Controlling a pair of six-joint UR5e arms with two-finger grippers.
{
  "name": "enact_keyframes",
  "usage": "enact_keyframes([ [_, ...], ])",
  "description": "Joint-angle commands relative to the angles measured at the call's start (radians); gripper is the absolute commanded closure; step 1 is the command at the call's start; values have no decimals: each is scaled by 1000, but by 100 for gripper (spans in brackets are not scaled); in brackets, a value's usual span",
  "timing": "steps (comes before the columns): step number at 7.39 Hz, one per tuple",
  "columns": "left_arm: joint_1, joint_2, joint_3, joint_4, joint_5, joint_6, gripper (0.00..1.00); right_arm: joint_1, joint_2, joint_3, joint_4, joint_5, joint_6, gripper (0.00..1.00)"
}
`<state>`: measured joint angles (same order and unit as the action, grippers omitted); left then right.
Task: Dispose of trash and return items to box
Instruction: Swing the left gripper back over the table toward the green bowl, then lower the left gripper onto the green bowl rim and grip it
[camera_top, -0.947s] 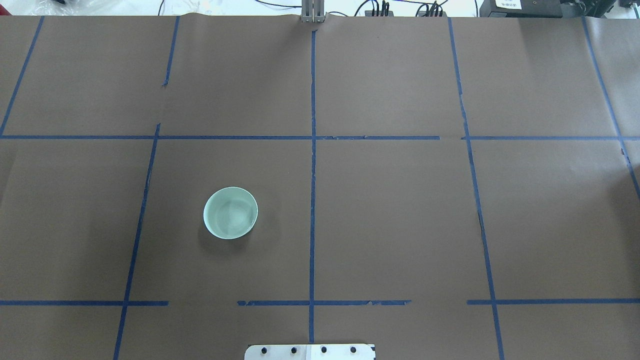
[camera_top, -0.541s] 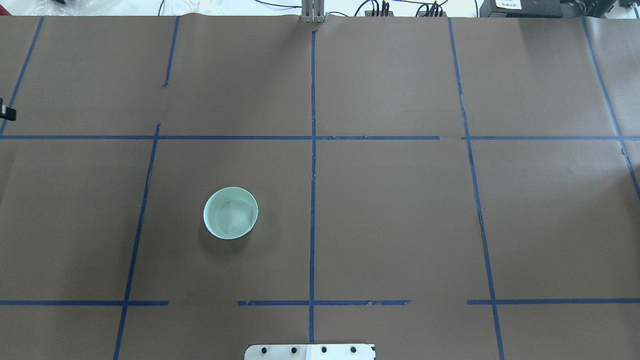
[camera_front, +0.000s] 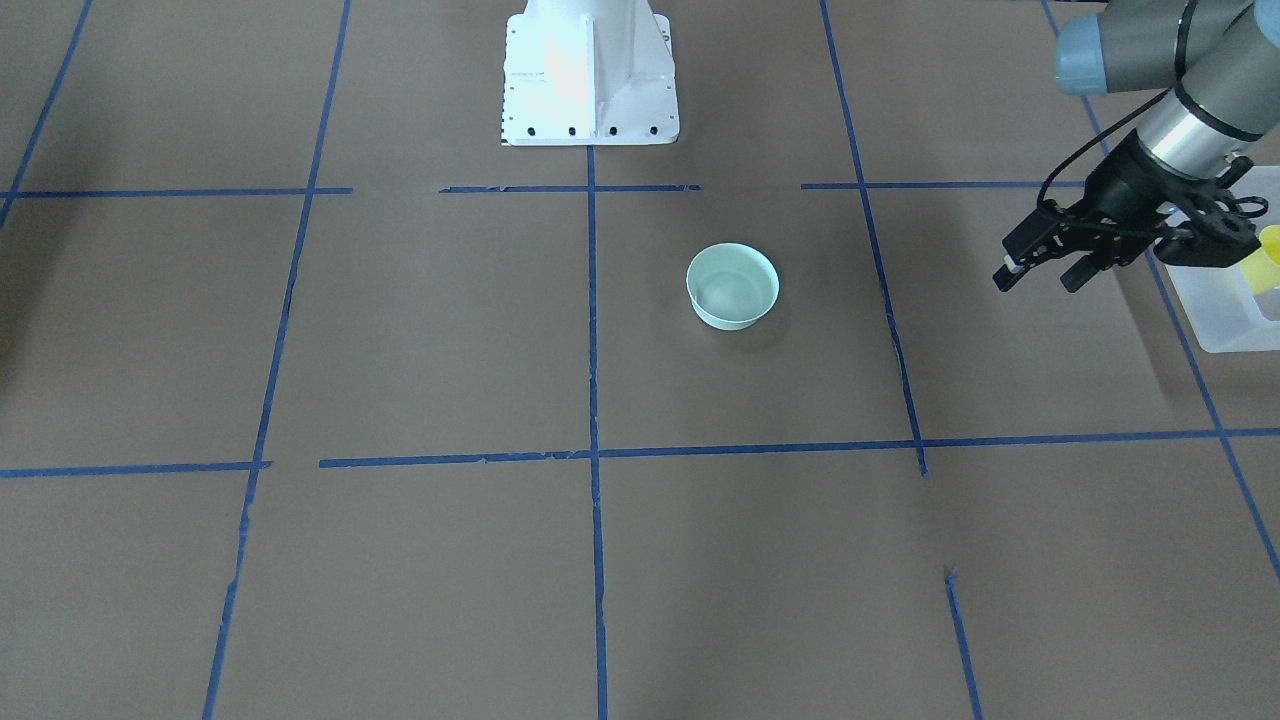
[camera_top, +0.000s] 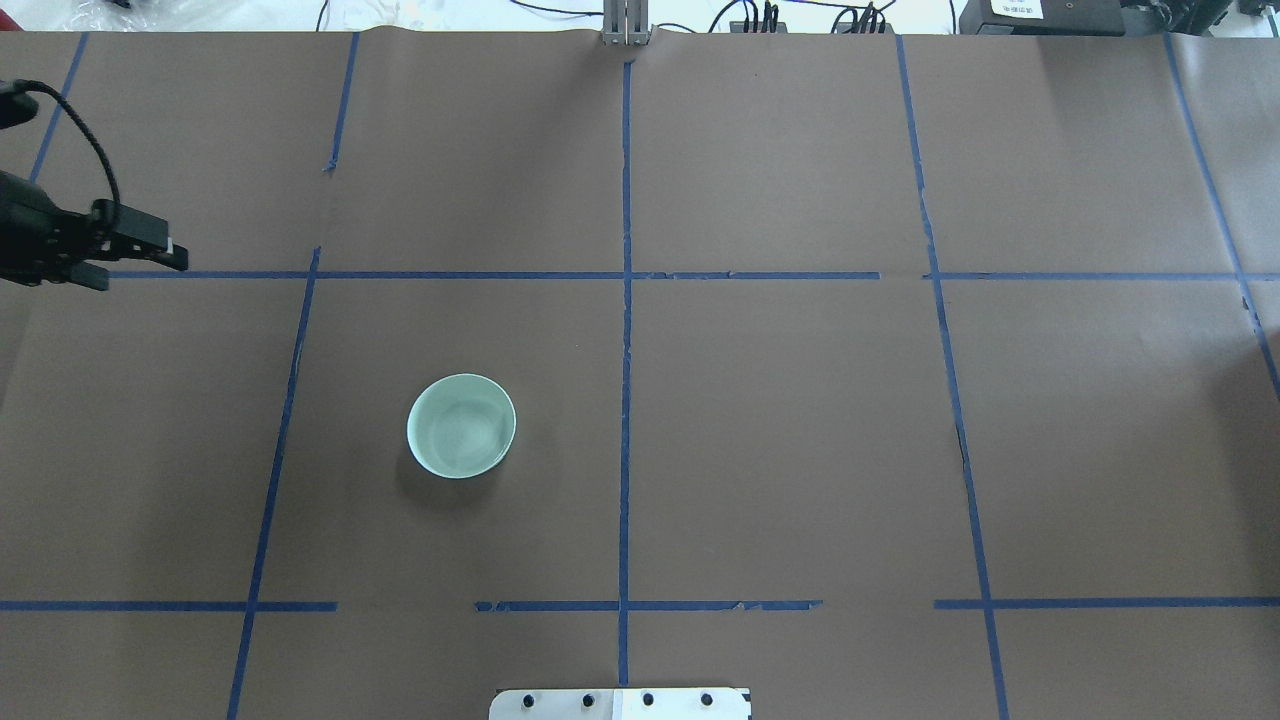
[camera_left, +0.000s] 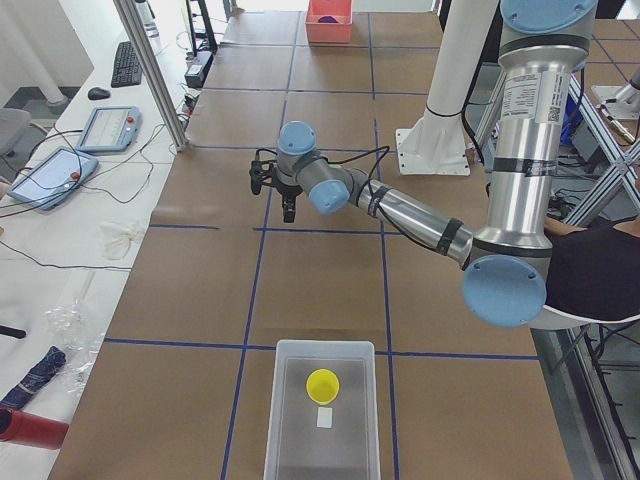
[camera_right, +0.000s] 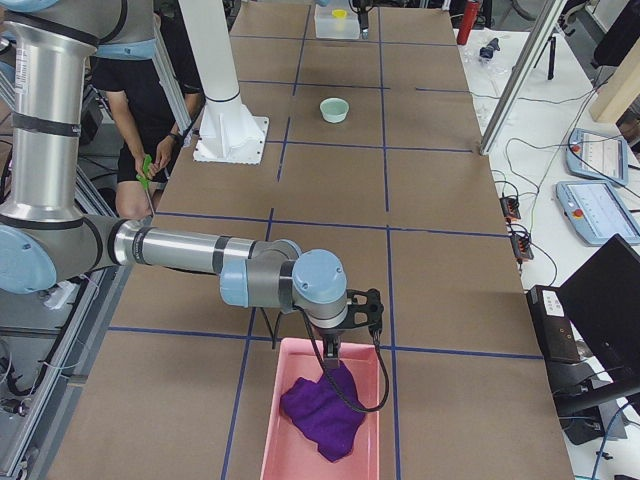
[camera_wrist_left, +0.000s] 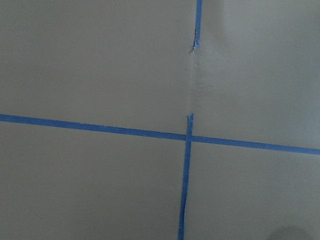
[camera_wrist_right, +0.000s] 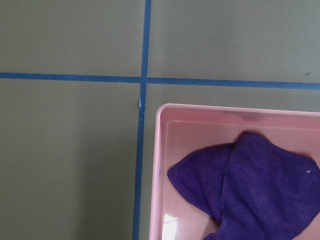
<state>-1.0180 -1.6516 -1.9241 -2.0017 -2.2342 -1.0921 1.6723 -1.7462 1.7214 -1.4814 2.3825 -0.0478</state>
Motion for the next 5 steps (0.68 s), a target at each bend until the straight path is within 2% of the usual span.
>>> enact_keyframes([
  [1, 161, -72, -4, 0, 115, -185, 0, -61, 4, 53, -13, 3, 107, 0],
  [3, 263, -123, -3, 4, 143, -291, 0, -98, 55, 52, -8, 3, 217, 0],
  [5, 407, -137, 13, 11, 282, -345, 0, -123, 80, 49, -4, -2, 232, 0],
])
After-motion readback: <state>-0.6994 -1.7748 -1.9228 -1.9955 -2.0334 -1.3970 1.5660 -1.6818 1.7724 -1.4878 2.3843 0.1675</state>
